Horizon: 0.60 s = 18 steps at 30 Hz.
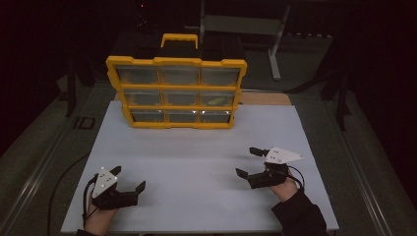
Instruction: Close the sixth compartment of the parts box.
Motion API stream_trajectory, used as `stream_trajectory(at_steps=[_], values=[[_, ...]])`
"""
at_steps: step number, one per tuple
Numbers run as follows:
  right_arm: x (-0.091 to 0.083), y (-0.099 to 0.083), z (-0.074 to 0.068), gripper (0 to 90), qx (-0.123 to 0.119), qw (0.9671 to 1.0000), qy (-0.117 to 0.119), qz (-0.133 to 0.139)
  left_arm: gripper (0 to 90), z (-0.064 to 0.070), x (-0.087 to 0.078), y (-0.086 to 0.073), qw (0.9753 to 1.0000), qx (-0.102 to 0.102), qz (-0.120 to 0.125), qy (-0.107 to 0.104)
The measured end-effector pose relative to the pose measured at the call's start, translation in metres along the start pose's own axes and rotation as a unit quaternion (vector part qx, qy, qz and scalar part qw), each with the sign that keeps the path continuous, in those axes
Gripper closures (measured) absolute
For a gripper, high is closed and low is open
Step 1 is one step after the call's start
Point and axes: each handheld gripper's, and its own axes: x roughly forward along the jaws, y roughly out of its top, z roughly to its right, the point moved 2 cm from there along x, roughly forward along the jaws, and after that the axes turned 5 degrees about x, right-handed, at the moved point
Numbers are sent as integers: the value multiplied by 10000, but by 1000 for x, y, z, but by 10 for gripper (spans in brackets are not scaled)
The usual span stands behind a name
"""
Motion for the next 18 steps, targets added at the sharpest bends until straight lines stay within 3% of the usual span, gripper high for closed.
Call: stream_trajectory(at_steps=[12,18], values=[[-21,-26,-1,95,112,9998,8,143,1,1,1,0,10000,26,-5,-12],[-31,-35,1,94,152,9996,-164,180,1,1,0,1,10000,25,5,-11]])
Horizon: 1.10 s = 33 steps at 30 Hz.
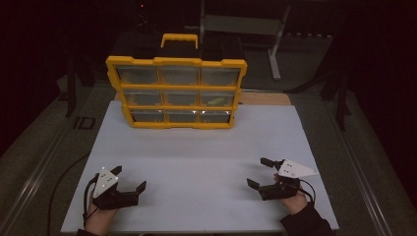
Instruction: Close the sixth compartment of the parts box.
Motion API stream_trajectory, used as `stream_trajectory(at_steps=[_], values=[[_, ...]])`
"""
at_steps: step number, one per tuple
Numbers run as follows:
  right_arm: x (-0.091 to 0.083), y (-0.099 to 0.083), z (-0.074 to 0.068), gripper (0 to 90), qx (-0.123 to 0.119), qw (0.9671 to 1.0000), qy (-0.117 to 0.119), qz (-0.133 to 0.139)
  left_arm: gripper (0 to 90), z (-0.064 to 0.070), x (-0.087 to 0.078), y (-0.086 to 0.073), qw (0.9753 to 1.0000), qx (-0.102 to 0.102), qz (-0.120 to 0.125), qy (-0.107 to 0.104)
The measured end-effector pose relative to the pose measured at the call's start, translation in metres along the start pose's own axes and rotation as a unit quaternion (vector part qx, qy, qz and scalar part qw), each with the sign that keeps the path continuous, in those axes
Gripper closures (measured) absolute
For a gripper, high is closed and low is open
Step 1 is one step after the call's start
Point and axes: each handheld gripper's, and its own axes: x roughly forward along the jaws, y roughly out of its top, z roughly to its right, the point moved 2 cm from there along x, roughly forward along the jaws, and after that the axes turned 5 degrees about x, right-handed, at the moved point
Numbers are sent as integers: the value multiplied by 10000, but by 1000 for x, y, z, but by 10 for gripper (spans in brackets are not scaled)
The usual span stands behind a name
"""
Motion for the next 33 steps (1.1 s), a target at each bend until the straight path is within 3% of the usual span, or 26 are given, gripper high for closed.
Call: stream_trajectory(at_steps=[14,21,33], values=[[-14,-18,6,95,62,9994,-338,-82,1,0,0,0,10000,10,-4,-6],[-15,-19,11,95,192,9991,-380,68,1,0,0,0,10000,-4,6,-3],[-9,-20,10,95,-35,9990,-436,-36,1,0,1,0,10000,5,-2,-16]])
